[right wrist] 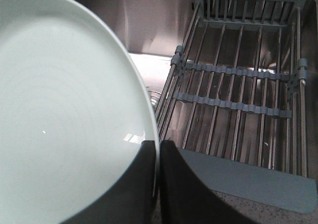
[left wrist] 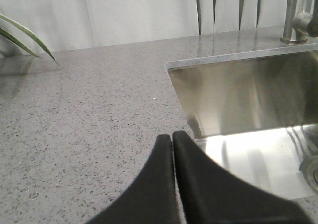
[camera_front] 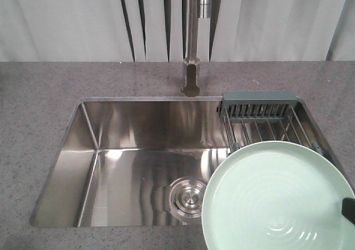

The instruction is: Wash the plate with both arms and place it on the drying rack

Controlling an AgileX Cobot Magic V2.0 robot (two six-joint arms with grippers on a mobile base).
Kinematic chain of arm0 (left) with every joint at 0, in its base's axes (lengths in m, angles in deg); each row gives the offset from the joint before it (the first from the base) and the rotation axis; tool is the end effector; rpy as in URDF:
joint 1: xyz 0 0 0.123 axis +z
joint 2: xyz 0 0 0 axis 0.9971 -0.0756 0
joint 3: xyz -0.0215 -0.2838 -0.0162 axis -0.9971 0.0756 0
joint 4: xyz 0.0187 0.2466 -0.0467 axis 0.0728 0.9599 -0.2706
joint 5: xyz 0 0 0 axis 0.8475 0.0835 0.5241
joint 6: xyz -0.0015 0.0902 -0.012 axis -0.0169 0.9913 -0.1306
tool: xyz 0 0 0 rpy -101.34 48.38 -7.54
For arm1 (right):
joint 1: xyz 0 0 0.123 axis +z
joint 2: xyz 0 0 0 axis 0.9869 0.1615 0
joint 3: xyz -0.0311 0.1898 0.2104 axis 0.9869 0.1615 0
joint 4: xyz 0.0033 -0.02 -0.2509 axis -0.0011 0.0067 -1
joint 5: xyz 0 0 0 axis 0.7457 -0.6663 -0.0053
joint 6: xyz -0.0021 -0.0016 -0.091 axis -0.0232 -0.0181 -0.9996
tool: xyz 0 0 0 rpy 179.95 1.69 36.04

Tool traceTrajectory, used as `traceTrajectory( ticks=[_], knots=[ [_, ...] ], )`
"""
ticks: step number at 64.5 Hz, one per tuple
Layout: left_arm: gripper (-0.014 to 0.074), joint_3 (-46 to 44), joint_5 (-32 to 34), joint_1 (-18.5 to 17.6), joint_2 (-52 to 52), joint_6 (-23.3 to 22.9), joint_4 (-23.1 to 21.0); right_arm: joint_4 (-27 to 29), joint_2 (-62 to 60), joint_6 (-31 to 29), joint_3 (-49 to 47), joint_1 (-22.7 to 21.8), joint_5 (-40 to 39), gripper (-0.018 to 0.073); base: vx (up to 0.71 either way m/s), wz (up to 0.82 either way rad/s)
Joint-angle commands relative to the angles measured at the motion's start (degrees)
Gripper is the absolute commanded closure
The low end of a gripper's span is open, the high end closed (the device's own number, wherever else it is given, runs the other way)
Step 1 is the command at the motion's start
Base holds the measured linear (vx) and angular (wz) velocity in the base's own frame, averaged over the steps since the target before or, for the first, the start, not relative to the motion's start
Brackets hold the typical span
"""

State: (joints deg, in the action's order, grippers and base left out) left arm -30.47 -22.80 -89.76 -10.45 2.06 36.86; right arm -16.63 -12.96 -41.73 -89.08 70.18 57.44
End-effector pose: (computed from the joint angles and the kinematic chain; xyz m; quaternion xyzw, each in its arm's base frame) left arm 0.0554 -0.0026 0.1855 0.0002 0.7589 -0.0362 0.6502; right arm 0.0760 0.0290 0.3068 -0.0874 0.8764 0.1445 0.4509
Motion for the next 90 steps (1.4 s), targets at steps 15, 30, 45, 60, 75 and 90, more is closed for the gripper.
traceTrajectory(
  ticks=[15,30,45,60,75,90],
  knots=[
    [0.0603,-1.24,4.13,-0.24,0.87,-0.34,-0.31,2.2,0.36,-0.13,-1.47,-0.38,-2.99,0.0561,0.02,-0.01],
    [0.0603,-1.24,4.13,-0.24,0.87,-0.34,-0.31,2.2,0.36,-0.13,-1.47,-0.38,-2.99,0.0561,0.02,-0.01],
    [0.0603,-1.24,4.13,-0.24,0.87,-0.34,-0.31,2.2,0.36,-0.13,-1.47,-0.38,-2.99,0.0561,0.02,-0.01],
    [0.0603,-1.24,4.13,-0.24,0.87,-0.34,-0.31,2.2,0.36,-0.13,-1.47,-0.38,-2.99,0.0561,0.02,-0.01],
    [0.0603,-1.24,4.13,-0.24,0.87,-0.34,-0.31,2.2,0.36,-0.13,-1.47,-0.38,-2.99,0.0561,0.02,-0.01],
    [0.0603,-1.24,4.13,-0.24,0.87,-0.34,-0.31,2.2,0.36,-0.13,-1.47,-0.38,-2.99,0.0561,0.02,-0.01]
  ],
)
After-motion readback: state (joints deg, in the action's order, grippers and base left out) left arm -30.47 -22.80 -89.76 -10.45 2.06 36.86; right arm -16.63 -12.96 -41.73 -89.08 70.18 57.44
